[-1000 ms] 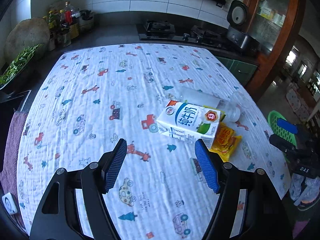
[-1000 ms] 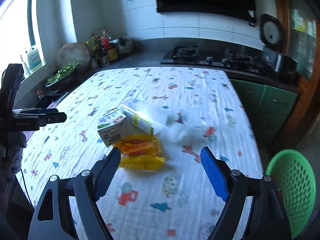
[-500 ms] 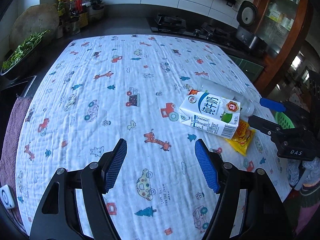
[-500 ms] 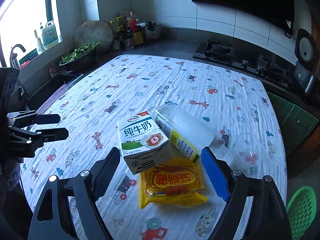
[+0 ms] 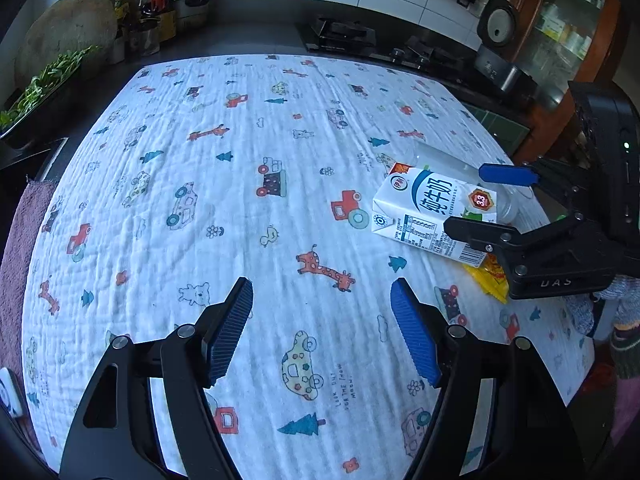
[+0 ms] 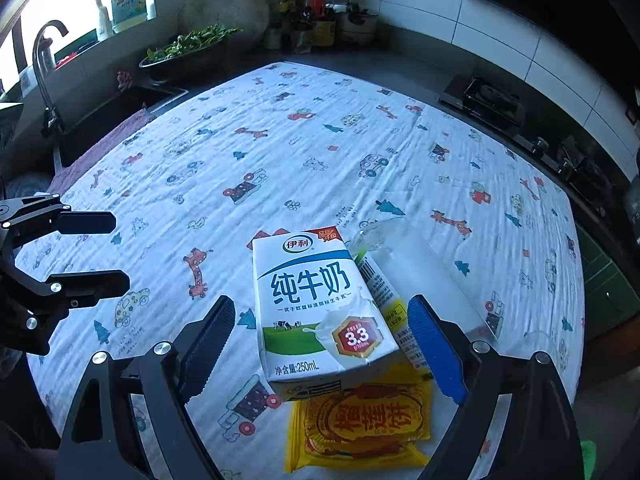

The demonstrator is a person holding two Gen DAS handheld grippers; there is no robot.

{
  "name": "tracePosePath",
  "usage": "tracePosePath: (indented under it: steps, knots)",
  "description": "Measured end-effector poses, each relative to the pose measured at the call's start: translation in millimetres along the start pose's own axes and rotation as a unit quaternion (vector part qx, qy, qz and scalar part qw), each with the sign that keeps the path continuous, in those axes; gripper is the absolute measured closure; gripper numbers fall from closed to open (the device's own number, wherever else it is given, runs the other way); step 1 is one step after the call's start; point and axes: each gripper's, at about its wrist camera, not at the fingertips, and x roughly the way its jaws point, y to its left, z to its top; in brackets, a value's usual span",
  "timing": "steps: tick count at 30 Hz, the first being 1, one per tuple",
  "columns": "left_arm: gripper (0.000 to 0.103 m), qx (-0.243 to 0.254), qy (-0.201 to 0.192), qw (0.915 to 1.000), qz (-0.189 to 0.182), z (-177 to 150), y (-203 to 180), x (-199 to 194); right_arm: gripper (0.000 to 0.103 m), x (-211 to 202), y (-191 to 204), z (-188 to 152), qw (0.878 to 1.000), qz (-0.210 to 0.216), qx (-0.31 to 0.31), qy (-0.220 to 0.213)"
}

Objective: Collect trash
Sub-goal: 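Grasp the white milk carton with the right tool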

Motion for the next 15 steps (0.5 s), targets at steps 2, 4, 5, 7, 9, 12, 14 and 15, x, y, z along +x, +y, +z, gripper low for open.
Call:
tracePosePath:
  steps: [2,4,5,7,9,12,14,15]
  knots:
    - [0.032,-0.001,0.002,1.0000,-0.001,0,1,2,0.018,7,0,4,1.000,0.002,-0.008,0.010]
    - [0.032,0.000,0.004,1.0000,-0.003,-1,2,4,0.018,13,-3,8,1.000,0.012,-0.007,0.021]
    - [0.032,0.000,0.004,1.0000,-0.003,0,2,5,0.018,17,-3,10,1.000,0.013,-0.009,0.027]
    - [0.032,0.002,0.006,1.0000,-0.005,0,1,7,0.018,22,-4,12,0.999,0.014,-0.015,0.036]
    - [0.031,0.003,0.007,0.9999,-0.006,0,1,9,0.018,27,-5,14,0.999,0.019,-0.020,0.045]
    - [0.031,0.003,0.010,0.9999,-0.007,1,1,13,0.018,32,-3,17,0.998,0.023,-0.029,0.052]
    - [0.031,0.002,0.012,0.9999,-0.008,1,2,16,0.018,34,-1,20,0.998,0.025,-0.036,0.055]
    - [0.031,0.002,0.013,0.9999,-0.008,1,2,17,0.018,36,1,21,0.997,0.025,-0.038,0.058]
